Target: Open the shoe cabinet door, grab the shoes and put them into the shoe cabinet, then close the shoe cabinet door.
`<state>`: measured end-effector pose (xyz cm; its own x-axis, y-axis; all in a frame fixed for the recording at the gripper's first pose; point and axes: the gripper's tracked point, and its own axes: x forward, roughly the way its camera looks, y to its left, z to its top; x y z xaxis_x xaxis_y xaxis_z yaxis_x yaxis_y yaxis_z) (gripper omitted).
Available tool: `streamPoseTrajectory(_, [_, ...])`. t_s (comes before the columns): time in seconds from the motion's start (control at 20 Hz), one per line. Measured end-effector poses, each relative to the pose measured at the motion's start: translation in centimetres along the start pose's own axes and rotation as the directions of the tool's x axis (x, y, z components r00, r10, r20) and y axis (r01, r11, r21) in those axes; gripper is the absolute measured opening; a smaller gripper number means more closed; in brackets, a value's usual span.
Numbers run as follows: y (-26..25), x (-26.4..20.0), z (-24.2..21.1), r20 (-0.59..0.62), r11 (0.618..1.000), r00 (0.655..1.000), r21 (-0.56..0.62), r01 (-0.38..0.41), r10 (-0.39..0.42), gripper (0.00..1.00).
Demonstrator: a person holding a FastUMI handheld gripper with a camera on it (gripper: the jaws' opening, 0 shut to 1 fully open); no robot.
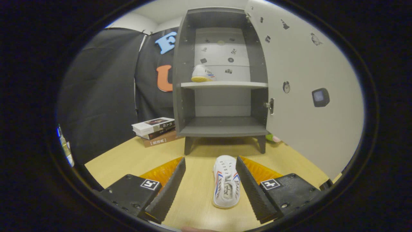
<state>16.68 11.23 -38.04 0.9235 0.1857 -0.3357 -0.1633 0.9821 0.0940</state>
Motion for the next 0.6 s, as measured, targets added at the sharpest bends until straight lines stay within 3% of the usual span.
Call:
streamPoseTrajectory(0.35, [-1.7, 5.2, -6.6, -0.197, 0.992, 0.974, 0.038, 0.123, -0.114, 0.91])
streamPoseTrajectory(0.45, [-1.6, 6.1, -8.1, -0.257, 0.99, 0.962, 0.079, 0.12, -0.096, 0.91])
streamPoseTrajectory(0.6, [-1.4, 7.9, -8.4, -0.246, 0.987, 0.968, 0.134, 0.087, -0.052, 0.85])
